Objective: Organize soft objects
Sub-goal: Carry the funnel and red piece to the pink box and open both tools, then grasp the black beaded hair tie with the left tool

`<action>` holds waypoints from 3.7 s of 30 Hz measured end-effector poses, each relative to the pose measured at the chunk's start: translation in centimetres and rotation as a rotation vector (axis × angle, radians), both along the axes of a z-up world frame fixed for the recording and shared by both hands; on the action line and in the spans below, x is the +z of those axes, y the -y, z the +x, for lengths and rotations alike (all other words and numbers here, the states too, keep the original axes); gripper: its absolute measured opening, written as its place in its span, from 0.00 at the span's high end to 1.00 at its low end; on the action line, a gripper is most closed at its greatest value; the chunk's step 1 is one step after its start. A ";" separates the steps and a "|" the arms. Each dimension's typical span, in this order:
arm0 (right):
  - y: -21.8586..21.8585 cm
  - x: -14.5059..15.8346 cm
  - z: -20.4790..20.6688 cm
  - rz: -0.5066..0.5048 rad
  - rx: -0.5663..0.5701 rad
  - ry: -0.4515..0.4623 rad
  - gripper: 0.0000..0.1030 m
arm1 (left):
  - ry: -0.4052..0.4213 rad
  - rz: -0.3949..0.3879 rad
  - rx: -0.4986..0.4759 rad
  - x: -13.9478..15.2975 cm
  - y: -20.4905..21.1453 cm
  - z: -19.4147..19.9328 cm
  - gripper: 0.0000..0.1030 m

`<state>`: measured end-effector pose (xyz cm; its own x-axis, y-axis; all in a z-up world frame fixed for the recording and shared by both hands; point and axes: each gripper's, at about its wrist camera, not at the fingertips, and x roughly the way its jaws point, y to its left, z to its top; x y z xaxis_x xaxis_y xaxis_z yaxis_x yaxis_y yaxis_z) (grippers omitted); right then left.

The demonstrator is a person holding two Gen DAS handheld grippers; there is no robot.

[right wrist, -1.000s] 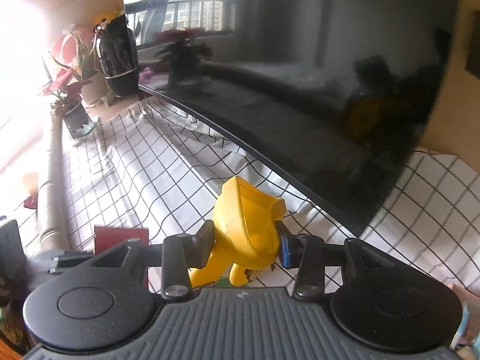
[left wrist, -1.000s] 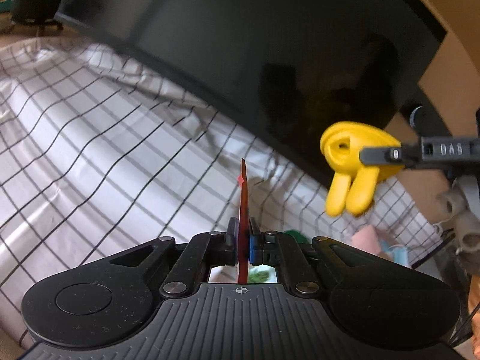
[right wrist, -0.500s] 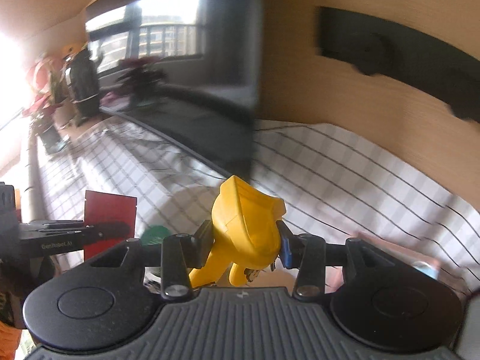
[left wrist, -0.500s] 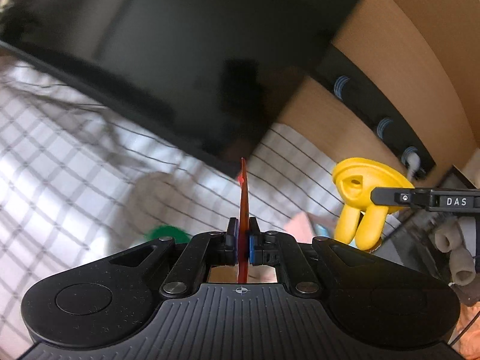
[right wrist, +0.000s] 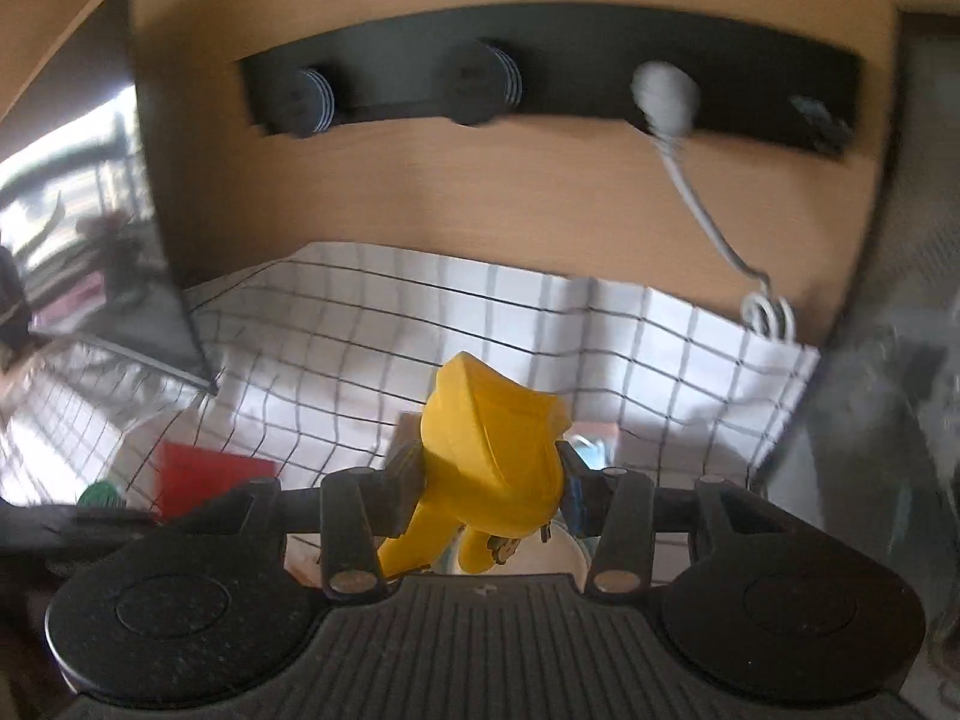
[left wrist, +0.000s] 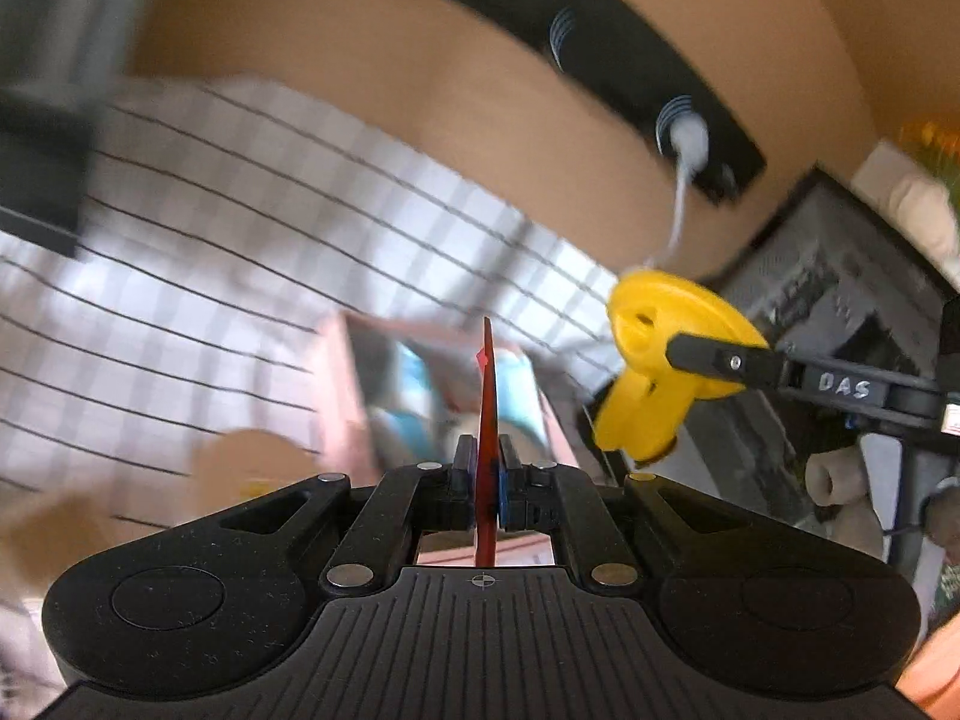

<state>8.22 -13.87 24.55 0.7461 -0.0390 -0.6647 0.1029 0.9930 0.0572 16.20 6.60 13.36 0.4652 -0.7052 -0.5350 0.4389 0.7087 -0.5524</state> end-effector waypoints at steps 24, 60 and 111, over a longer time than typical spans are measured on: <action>2.7 -6.2 6.5 0.126 -0.116 0.040 0.52 | 0.067 0.221 0.062 -0.2 4.5 1.4 0.80; -6.1 -8.0 -2.6 0.015 0.069 -0.060 0.17 | -0.026 0.251 0.371 -5.3 -12.1 -10.7 0.80; -21.3 -19.2 -1.6 -0.047 0.397 -0.475 0.00 | -0.062 0.433 0.534 -11.3 -19.7 -7.9 0.89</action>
<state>6.63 7.40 5.37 0.3325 0.1438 -0.9321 -0.2715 0.9611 0.0515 8.34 26.31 2.05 0.6493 -0.1047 -0.7533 -0.0551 0.9814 -0.1839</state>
